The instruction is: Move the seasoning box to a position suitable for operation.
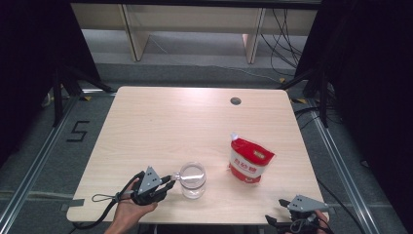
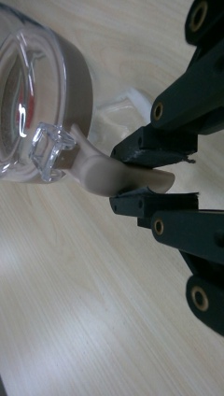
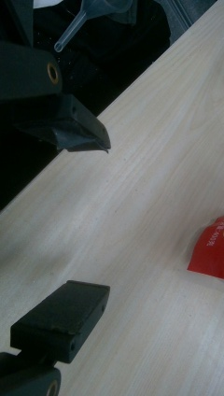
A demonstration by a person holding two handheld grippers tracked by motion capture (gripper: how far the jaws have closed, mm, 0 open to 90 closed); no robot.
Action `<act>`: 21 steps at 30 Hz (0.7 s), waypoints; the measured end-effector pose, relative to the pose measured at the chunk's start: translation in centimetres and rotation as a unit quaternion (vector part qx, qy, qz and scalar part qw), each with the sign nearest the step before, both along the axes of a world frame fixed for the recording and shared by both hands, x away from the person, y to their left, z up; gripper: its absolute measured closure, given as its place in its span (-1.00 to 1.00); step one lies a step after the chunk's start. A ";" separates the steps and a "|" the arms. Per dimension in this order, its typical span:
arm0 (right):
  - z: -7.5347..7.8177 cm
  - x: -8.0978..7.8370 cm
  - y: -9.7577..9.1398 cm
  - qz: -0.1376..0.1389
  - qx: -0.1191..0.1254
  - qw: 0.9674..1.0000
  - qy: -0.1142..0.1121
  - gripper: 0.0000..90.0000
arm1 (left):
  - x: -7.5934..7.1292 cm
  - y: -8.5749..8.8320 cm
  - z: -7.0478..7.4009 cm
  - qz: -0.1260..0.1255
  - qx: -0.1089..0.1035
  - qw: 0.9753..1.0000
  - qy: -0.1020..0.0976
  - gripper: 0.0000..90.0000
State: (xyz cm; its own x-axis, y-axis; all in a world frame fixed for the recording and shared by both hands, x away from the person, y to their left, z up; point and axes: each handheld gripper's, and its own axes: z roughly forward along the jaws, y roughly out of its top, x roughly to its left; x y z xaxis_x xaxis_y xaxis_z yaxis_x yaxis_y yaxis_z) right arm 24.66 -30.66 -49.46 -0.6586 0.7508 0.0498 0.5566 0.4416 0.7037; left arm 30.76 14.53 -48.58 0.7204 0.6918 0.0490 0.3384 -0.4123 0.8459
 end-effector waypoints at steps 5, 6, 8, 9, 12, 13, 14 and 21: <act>-0.1 0.2 -0.1 0.008 -0.003 1.000 -0.006 -0.43 | -0.1 -0.3 0.0 -0.003 0.001 1.000 0.000 0.67; 0.0 0.2 -0.1 0.008 -0.002 1.000 0.001 -0.43 | -0.1 -0.4 0.0 -0.003 -0.003 1.000 0.001 0.67; 0.0 0.2 0.0 0.006 -0.001 1.000 0.002 -0.43 | -0.1 -0.4 0.0 -0.005 -0.002 1.000 0.001 0.67; 0.0 0.2 0.0 0.006 -0.001 1.000 0.002 -0.43 | -0.1 -0.4 0.0 -0.005 -0.002 1.000 0.001 0.67; 0.0 0.2 0.0 0.006 -0.001 1.000 0.004 -0.43 | -0.1 -0.5 0.0 -0.010 -0.002 1.000 -0.002 0.67; 0.0 0.2 0.0 0.006 -0.001 1.000 0.004 -0.43 | -0.2 -0.6 0.0 -0.010 -0.003 1.000 -0.003 0.67; 0.0 0.1 0.1 0.004 0.002 1.000 0.007 -0.43 | -0.2 -0.6 0.0 -0.010 -0.003 1.000 -0.003 0.67; 0.0 0.2 0.2 0.010 0.001 1.000 0.004 -0.43 | -0.6 -1.3 -0.1 -0.007 -0.010 1.000 0.002 0.67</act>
State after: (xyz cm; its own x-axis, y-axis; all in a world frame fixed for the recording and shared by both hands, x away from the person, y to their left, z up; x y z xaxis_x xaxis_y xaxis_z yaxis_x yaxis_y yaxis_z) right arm 24.91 -30.47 -49.51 -0.6724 0.7380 0.0572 0.5540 0.4505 0.7001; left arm 30.12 13.25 -48.70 0.7304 0.6822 0.0326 0.3353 -0.3998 0.8530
